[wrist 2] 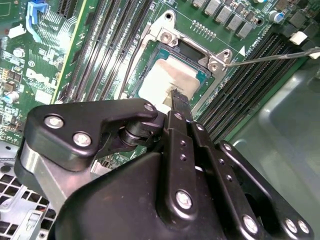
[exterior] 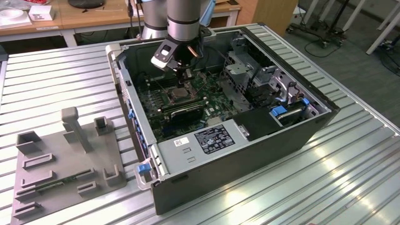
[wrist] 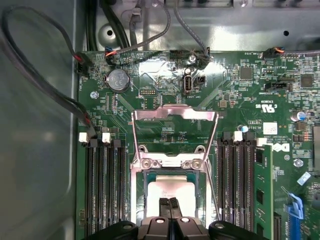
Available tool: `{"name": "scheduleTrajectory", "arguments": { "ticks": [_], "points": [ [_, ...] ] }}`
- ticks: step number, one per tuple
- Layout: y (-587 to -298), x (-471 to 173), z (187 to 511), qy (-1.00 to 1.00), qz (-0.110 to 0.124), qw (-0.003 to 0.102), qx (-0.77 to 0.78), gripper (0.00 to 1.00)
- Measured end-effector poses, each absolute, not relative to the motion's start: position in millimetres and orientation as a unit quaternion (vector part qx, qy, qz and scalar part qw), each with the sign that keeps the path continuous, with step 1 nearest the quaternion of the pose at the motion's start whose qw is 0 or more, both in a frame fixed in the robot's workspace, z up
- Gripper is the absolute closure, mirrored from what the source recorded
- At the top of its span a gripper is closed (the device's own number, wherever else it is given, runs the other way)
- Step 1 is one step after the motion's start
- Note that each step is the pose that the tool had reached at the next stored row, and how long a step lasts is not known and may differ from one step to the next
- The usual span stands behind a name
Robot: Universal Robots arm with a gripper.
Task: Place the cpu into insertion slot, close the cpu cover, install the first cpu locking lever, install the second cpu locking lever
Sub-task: 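Close the cpu cover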
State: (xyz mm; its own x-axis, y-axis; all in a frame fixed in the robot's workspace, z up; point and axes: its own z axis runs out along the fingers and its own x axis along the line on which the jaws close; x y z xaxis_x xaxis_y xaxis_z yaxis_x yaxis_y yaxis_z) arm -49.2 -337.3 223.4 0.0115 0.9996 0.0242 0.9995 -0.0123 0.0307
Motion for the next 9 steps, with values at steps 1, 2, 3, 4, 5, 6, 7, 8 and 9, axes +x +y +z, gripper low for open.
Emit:
{"name": "scheduleTrajectory", "arguments": {
  "ticks": [1,2,3,4,5,6,7,8,9],
  "points": [
    [-337,-49,226,0.703,0.019,0.002,0.711,0.89],
    [-337,-49,228,0.703,0.019,0.002,0.711,0.89],
    [-337,-49,230,0.703,0.019,0.002,0.711,0.89],
    [-337,-49,232,0.703,0.019,0.002,0.711,0.89],
    [-337,-49,234,0.703,0.019,0.002,0.711,0.89],
    [-337,-49,237,0.703,0.019,0.002,0.711,0.89],
    [-337,-49,239,0.703,0.019,0.002,0.711,0.89],
    [-337,-49,241,0.703,0.019,0.002,0.711,0.89],
    [-337,-49,242,0.703,0.019,0.002,0.711,0.89]
  ]
}}
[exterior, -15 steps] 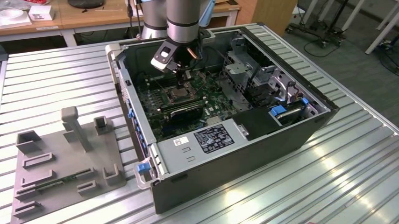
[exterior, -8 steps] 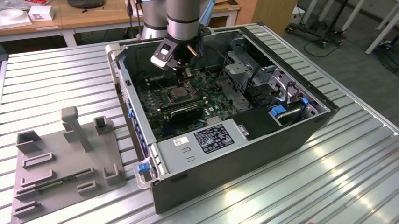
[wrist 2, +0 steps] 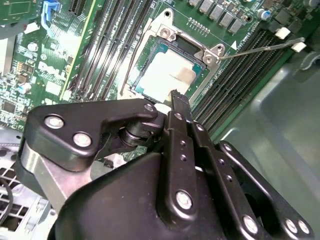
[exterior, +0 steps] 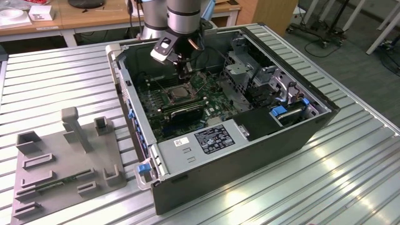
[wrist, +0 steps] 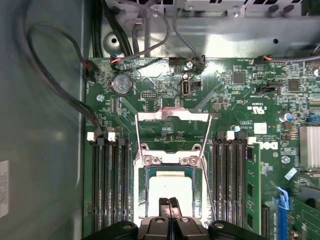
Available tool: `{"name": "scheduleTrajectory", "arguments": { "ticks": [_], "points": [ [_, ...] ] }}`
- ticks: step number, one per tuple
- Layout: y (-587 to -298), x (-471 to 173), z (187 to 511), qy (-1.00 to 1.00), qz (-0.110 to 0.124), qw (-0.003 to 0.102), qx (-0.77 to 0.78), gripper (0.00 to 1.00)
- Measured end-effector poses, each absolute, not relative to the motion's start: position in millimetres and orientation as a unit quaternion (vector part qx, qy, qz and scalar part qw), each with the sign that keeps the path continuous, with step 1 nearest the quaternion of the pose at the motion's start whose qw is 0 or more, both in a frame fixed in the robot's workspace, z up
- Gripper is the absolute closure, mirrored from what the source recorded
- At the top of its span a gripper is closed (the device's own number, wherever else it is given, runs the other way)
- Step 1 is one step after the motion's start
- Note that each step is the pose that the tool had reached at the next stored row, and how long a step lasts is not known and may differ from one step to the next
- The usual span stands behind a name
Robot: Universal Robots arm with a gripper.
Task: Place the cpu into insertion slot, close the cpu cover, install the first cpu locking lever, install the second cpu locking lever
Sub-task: 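Close the cpu cover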
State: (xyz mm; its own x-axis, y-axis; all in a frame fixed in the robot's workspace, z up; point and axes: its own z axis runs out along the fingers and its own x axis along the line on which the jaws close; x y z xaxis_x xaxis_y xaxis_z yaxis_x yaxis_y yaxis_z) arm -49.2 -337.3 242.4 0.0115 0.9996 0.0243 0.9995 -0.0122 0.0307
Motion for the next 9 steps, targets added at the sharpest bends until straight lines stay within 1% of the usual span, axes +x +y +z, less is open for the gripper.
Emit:
{"name": "scheduleTrajectory", "arguments": {
  "ticks": [9],
  "points": [
    [-337,-49,257,0.703,0.019,0.002,0.711,0.89]
  ]
}}
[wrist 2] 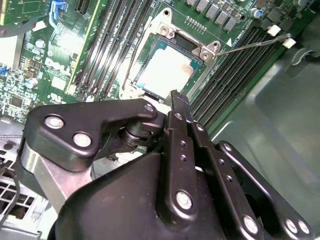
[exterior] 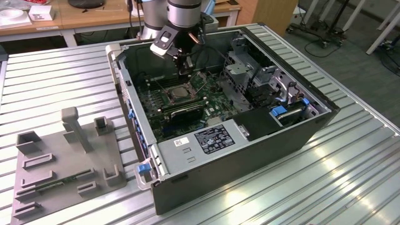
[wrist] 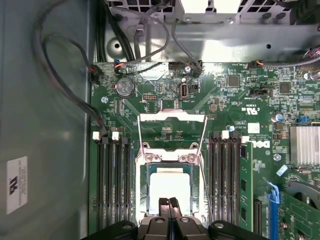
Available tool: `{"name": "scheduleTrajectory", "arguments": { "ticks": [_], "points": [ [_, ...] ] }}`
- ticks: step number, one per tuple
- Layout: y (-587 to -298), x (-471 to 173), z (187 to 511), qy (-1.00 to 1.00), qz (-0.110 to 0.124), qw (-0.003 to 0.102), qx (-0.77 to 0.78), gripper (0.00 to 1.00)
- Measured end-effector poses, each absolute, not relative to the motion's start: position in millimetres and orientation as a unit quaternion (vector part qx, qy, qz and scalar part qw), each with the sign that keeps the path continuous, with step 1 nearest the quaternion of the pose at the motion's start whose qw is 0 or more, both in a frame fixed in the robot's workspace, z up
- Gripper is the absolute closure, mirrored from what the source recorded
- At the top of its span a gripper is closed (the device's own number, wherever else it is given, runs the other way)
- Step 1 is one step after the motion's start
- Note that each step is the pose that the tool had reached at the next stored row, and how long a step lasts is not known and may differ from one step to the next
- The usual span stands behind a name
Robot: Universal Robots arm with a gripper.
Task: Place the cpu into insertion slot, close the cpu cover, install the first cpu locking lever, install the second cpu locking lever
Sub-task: 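Close the cpu cover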
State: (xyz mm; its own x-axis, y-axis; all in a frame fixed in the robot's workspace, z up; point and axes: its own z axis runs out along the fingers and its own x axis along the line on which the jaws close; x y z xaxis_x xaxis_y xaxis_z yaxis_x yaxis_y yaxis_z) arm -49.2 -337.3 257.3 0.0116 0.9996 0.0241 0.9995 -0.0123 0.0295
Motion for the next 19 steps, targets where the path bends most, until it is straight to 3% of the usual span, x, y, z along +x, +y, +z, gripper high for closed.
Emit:
{"name": "scheduleTrajectory", "arguments": {
  "ticks": [19],
  "points": [
    [-337.3,-45.7,264.8,0.703,0.019,0.002,0.711,0.89]
  ]
}}
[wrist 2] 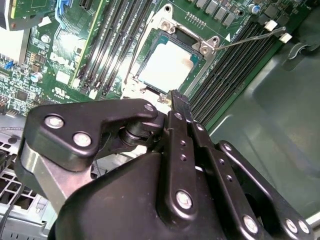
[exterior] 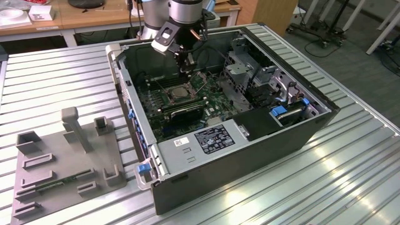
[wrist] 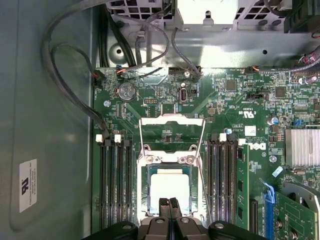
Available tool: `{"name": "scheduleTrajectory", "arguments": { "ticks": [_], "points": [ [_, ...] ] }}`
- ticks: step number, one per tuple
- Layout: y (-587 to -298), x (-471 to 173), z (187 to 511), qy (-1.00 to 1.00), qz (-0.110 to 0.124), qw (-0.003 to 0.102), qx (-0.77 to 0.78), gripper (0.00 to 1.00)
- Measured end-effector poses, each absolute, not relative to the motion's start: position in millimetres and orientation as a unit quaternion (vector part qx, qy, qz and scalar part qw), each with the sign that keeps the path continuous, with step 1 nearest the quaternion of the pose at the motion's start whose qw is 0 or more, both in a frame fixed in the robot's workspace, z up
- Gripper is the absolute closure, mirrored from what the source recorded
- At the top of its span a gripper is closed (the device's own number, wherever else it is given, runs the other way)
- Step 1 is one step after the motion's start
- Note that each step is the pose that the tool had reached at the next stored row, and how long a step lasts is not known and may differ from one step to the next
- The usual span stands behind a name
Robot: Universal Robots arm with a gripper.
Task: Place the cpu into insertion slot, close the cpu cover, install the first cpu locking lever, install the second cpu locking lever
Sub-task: 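Close the cpu cover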
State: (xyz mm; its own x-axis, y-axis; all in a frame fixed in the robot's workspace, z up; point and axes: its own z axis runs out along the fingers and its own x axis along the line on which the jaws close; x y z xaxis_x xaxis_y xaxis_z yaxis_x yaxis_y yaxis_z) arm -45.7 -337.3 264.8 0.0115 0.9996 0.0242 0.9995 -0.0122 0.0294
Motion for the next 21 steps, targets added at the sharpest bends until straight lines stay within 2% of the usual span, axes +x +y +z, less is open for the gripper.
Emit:
{"name": "scheduleTrajectory", "arguments": {
  "ticks": [21],
  "points": [
    [-337,-19,264,0.703,0.019,0.002,0.711,0.89]
  ]
}}
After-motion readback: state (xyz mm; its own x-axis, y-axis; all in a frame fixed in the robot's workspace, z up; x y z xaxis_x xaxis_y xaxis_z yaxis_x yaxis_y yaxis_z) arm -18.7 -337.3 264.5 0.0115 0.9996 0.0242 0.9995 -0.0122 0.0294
